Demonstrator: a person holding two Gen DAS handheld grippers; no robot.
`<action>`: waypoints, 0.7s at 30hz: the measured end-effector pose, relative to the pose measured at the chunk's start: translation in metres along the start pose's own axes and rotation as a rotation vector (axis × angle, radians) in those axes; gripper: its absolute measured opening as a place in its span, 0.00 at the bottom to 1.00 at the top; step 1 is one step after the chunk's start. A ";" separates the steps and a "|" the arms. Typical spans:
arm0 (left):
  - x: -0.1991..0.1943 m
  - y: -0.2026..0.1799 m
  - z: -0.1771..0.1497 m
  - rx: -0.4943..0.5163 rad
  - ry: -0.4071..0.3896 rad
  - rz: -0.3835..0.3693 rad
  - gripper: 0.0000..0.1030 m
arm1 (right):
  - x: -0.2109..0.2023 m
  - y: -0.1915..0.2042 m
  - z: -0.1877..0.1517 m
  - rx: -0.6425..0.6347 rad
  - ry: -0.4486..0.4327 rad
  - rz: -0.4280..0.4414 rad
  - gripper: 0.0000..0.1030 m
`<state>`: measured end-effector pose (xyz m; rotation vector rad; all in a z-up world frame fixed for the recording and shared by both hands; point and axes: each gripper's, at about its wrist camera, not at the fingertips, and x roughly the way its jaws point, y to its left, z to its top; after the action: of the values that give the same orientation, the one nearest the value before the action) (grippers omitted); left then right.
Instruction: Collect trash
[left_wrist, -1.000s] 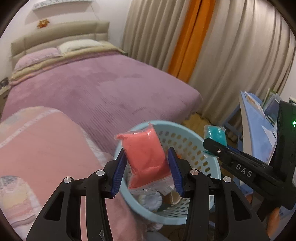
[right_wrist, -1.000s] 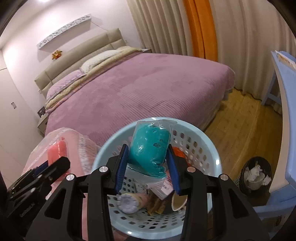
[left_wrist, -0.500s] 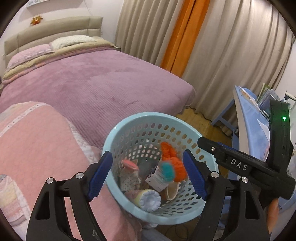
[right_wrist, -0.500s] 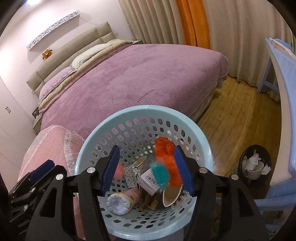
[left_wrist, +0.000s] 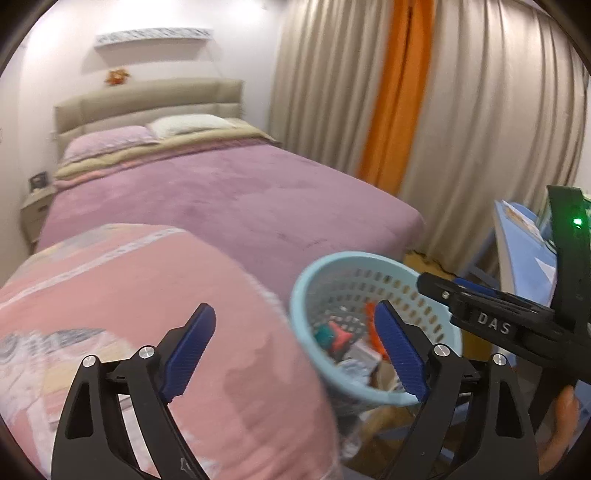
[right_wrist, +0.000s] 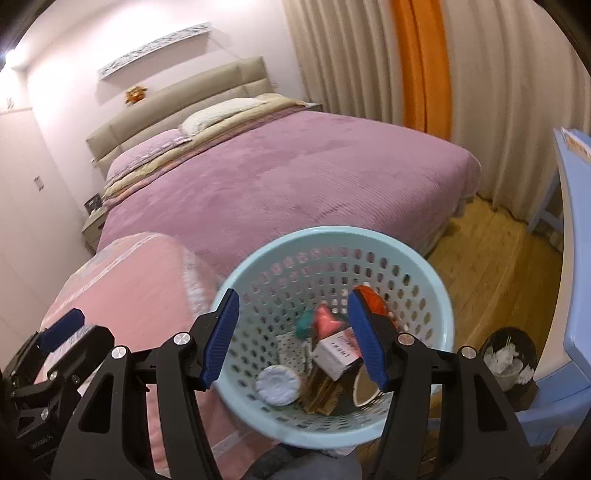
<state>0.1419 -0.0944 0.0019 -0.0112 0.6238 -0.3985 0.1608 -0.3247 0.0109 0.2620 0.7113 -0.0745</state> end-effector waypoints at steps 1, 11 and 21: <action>-0.007 0.005 -0.003 -0.007 -0.015 0.023 0.83 | -0.003 0.007 -0.003 -0.017 -0.007 0.004 0.56; -0.051 0.045 -0.038 -0.031 -0.154 0.233 0.84 | -0.035 0.063 -0.036 -0.134 -0.156 0.020 0.56; -0.047 0.059 -0.066 -0.086 -0.238 0.300 0.84 | -0.050 0.079 -0.059 -0.170 -0.296 -0.038 0.66</action>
<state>0.0905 -0.0152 -0.0328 -0.0457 0.3986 -0.0777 0.0984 -0.2346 0.0174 0.0717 0.4247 -0.0860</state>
